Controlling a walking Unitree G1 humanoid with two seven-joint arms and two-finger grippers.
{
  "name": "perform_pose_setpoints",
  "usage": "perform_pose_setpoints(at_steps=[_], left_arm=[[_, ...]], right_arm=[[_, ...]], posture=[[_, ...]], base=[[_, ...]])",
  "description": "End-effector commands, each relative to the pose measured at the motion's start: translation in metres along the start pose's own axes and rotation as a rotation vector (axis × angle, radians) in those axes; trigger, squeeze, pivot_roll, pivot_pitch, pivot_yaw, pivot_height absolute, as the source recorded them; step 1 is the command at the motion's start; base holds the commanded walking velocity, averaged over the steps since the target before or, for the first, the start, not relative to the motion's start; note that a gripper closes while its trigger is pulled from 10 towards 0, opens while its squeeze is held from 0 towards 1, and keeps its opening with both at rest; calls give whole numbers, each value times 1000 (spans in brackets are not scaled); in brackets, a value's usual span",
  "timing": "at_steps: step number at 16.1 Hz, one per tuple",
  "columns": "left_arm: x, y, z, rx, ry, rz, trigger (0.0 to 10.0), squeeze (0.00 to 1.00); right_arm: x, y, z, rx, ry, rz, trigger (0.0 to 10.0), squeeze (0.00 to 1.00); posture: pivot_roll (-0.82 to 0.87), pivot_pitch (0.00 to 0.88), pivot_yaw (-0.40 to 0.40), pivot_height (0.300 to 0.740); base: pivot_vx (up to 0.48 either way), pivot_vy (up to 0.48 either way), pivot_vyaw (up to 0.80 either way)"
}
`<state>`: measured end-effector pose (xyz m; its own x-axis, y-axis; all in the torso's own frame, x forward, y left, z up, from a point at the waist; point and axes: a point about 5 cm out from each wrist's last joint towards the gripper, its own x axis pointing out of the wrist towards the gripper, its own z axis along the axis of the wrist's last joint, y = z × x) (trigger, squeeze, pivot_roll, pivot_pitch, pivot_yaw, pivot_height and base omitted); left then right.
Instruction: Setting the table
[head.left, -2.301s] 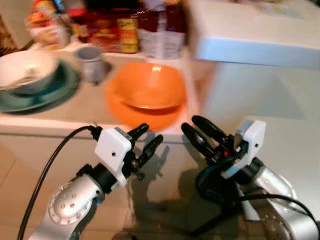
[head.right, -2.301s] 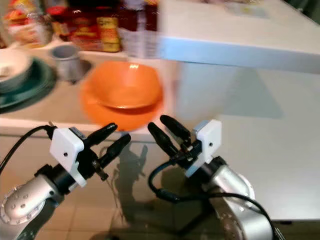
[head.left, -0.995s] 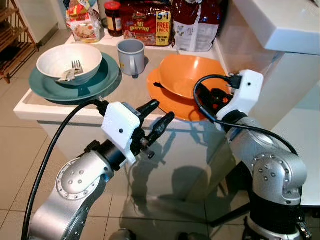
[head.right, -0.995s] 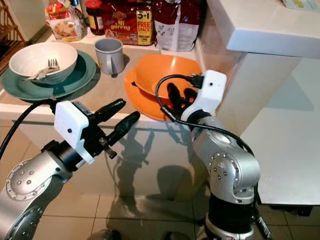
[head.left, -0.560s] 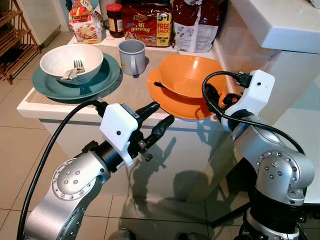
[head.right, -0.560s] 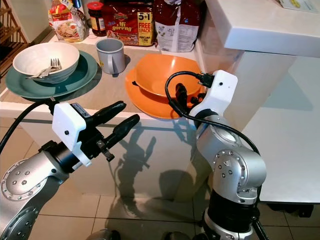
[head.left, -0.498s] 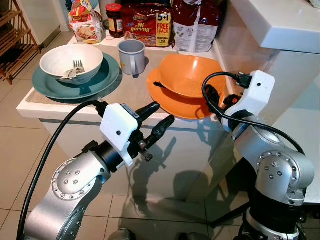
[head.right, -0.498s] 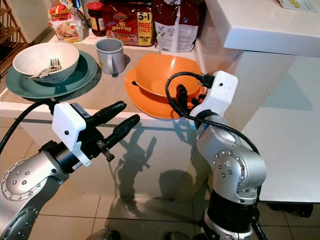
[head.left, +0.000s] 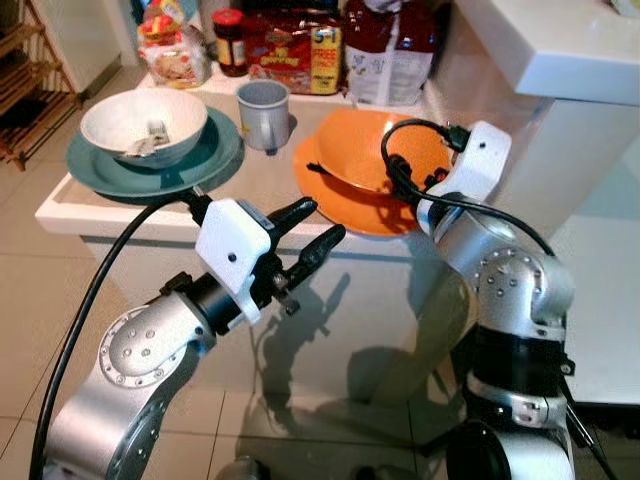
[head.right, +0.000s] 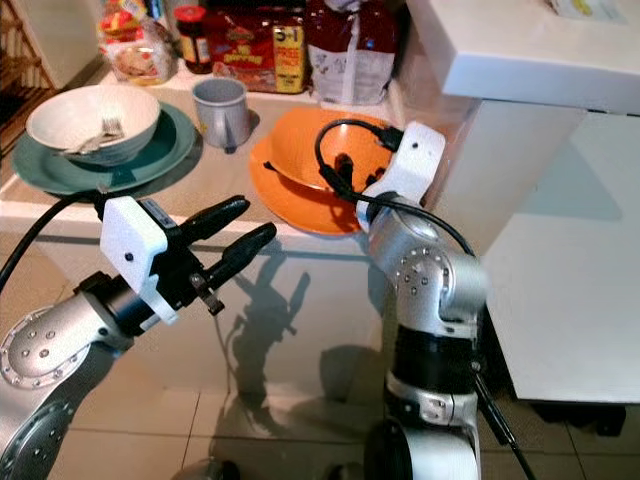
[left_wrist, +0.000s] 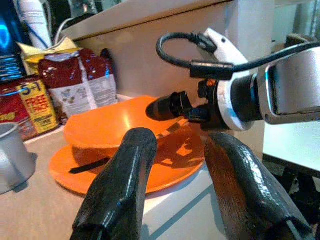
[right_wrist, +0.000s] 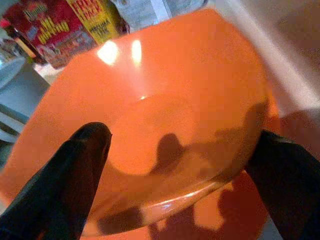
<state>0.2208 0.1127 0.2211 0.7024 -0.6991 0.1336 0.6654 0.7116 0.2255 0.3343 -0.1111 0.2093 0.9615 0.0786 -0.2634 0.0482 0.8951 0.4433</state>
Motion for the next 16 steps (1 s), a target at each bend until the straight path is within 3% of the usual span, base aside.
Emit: perform_pose_setpoints(at_steps=[1,6,7,8,9,12,16], left_arm=[[0,2,-1,3,6,0,10000,0],[1,0,-3,-4,6,-21,10000,0],[1,0,-3,-4,6,-23,10000,0],[2,0,-3,-4,6,-24,10000,0],[2,1,-2,-3,4,-24,10000,0],[1,0,-2,-2,1,-22,10000,0],[3,-2,-3,-4,-1,-22,10000,0]], right_arm=[[2,0,3,30,-3,-10,10000,0],[21,-5,3,103,3,-44,10000,0],[23,-5,4,121,5,-25,7686,0],[24,-5,3,129,9,-15,3216,0],[25,-5,3,135,11,-2,0,0],[20,-1,-1,135,36,18,0,0],[18,1,1,209,31,-6,0,0]], posture=[[36,65,-58,740],[31,68,-46,740],[30,67,-45,740],[30,67,-46,740],[31,67,-48,740],[30,62,-54,740],[29,47,-43,740]], base=[[0,0,0],[0,0,0],[0,0,0],[0,0,0],[0,0,0],[0,0,0],[0,0,0]])
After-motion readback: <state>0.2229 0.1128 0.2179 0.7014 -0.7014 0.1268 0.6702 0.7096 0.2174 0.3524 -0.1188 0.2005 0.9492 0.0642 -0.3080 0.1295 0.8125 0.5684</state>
